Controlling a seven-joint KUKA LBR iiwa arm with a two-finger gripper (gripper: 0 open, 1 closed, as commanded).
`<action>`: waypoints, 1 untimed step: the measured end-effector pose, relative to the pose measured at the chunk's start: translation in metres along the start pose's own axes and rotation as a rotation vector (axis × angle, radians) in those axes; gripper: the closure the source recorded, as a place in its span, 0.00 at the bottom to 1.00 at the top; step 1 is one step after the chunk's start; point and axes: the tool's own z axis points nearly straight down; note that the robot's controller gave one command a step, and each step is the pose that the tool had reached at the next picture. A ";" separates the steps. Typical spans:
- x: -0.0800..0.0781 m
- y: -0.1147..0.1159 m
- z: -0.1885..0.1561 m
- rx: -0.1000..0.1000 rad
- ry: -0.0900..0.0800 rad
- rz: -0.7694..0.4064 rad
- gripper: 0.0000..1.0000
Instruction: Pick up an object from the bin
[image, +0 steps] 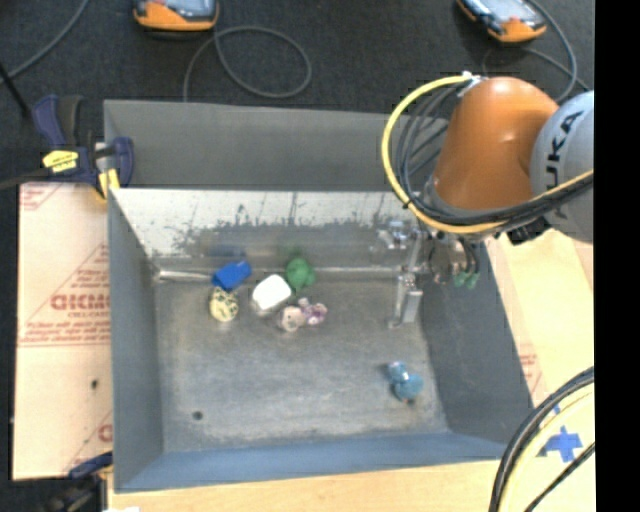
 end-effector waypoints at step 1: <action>-0.001 0.000 -0.005 0.001 -0.008 -0.001 0.00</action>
Offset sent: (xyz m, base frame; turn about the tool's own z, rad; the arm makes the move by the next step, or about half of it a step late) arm 0.0261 0.0682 -0.0506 0.0831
